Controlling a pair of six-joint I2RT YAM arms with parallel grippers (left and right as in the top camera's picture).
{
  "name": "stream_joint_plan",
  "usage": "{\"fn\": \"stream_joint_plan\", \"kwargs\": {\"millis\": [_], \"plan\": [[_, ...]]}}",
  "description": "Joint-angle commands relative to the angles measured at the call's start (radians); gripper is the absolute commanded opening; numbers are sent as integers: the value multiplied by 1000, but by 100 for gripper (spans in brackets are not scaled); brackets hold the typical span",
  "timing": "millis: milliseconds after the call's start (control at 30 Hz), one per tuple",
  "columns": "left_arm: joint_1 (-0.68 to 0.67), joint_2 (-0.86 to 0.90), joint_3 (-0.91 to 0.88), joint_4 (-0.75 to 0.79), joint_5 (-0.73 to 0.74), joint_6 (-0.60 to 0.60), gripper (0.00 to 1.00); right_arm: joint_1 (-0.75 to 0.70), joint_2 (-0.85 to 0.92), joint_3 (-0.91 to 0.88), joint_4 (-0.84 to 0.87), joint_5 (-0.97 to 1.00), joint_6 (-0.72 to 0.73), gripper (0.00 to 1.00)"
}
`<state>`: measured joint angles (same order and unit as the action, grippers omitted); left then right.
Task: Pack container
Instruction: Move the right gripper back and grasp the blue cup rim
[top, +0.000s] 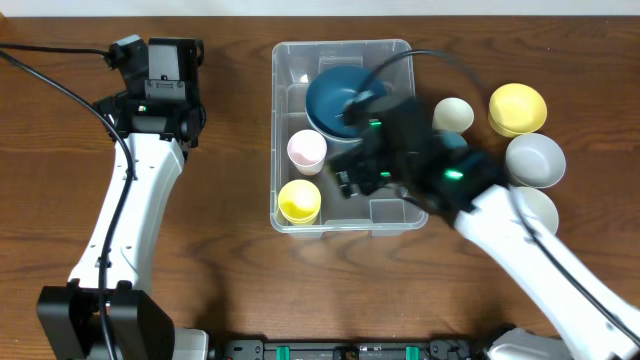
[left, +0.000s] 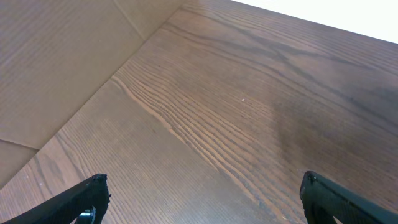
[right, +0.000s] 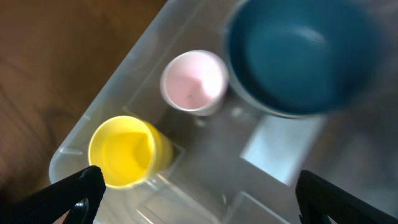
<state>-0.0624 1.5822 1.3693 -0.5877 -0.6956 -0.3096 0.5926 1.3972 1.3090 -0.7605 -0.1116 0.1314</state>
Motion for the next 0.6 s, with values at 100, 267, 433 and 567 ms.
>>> {"fn": "stream_joint_plan", "kwargs": {"millis": [100, 267, 433, 567], "plan": [[3, -15, 3, -2, -23, 6, 98, -111, -180, 23, -95, 91, -87, 99], [3, -15, 3, -2, -23, 6, 98, -223, -241, 23, -147, 185, -18, 99], [3, -15, 3, -2, -23, 6, 98, -380, -206, 23, -232, 227, 144, 96], [3, -15, 3, -2, -23, 6, 98, -479, -138, 22, -262, 211, 176, 80]]}}
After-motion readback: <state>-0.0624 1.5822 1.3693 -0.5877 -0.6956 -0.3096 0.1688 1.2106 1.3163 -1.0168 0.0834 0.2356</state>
